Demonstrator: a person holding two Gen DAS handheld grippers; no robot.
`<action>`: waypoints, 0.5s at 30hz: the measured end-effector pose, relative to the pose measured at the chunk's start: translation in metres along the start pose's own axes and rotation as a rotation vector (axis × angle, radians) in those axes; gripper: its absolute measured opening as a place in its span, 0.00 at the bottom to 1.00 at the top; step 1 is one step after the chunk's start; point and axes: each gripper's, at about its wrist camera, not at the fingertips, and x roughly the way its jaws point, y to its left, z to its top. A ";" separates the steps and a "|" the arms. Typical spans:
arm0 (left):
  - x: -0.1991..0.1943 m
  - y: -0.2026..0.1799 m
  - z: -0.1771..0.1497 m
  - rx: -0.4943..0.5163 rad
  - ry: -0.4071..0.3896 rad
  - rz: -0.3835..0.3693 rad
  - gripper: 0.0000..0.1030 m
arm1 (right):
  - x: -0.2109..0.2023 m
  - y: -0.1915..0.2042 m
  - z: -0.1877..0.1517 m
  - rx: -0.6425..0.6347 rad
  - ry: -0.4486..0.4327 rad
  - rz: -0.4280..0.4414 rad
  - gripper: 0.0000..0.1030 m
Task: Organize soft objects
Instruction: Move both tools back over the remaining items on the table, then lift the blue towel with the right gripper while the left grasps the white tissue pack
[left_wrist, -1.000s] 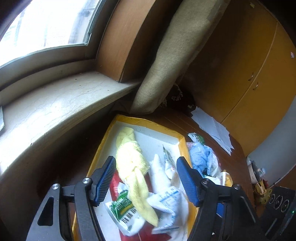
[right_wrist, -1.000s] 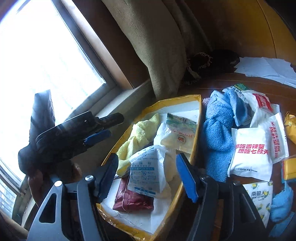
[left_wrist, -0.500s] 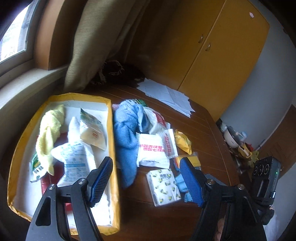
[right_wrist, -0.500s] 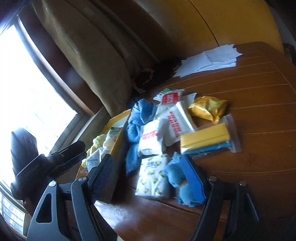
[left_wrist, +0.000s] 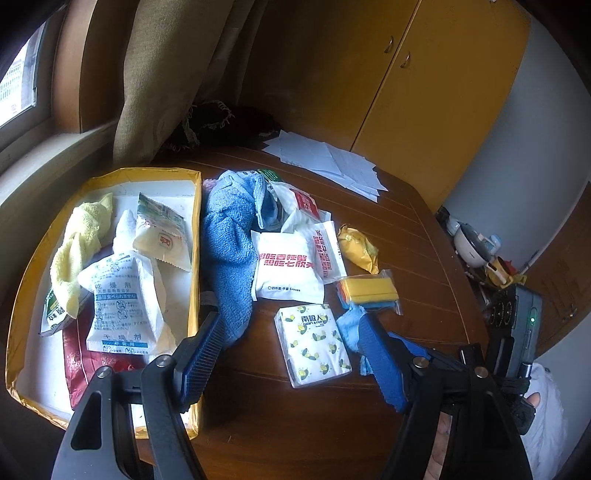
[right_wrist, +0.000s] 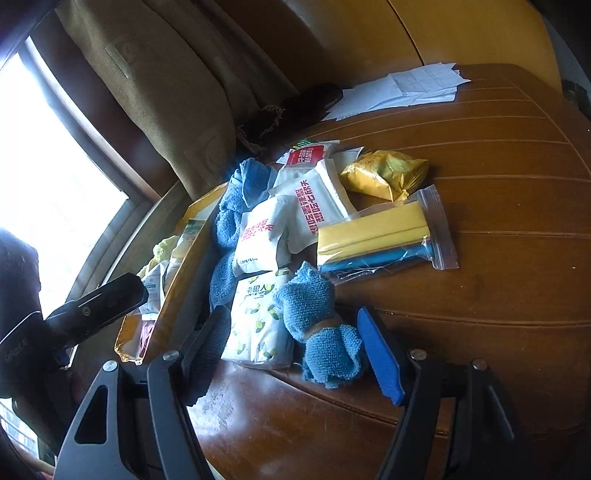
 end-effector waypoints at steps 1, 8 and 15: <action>0.001 -0.001 0.000 0.002 0.001 0.002 0.76 | 0.003 -0.003 0.000 0.012 0.011 -0.012 0.57; 0.015 -0.011 -0.001 0.020 0.032 0.004 0.76 | 0.009 -0.010 -0.003 0.039 0.046 -0.003 0.45; 0.022 -0.018 -0.004 0.046 0.060 0.014 0.76 | 0.012 0.001 -0.008 -0.027 0.046 -0.069 0.25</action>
